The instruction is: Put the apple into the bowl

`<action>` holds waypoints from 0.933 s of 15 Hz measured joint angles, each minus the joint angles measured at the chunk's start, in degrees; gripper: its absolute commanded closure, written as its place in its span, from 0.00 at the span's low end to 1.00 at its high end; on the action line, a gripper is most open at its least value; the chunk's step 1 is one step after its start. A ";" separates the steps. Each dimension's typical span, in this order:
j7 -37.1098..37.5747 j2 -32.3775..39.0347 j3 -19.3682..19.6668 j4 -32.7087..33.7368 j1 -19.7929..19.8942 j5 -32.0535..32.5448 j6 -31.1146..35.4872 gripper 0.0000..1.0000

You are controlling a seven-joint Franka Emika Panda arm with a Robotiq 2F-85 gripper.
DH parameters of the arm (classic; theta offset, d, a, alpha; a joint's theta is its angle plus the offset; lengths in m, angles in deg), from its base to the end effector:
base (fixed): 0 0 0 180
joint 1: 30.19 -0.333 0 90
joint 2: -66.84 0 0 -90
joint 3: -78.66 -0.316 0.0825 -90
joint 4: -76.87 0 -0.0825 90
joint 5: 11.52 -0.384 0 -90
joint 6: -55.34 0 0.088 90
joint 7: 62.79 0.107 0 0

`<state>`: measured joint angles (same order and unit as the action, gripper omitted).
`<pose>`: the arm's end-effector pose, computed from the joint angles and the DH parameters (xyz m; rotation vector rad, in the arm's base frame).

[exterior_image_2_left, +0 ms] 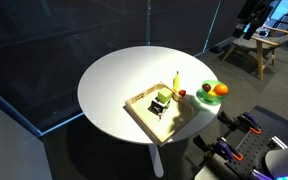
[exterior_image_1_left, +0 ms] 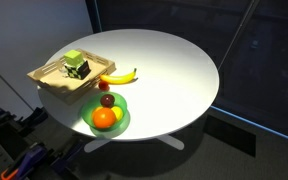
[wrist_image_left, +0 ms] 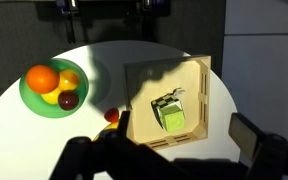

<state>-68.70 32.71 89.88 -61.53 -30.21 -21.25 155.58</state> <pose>0.3601 -0.0635 0.5118 -2.8544 0.1313 0.0633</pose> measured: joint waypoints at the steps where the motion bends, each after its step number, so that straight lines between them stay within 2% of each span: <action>1: 0.00 0.00 0.00 0.00 0.00 0.00 0.00 0.00; 14: 0.00 0.71 -1.17 0.28 0.71 0.00 0.32 0.00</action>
<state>-68.70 33.41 88.71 -61.25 -29.50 -21.25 155.91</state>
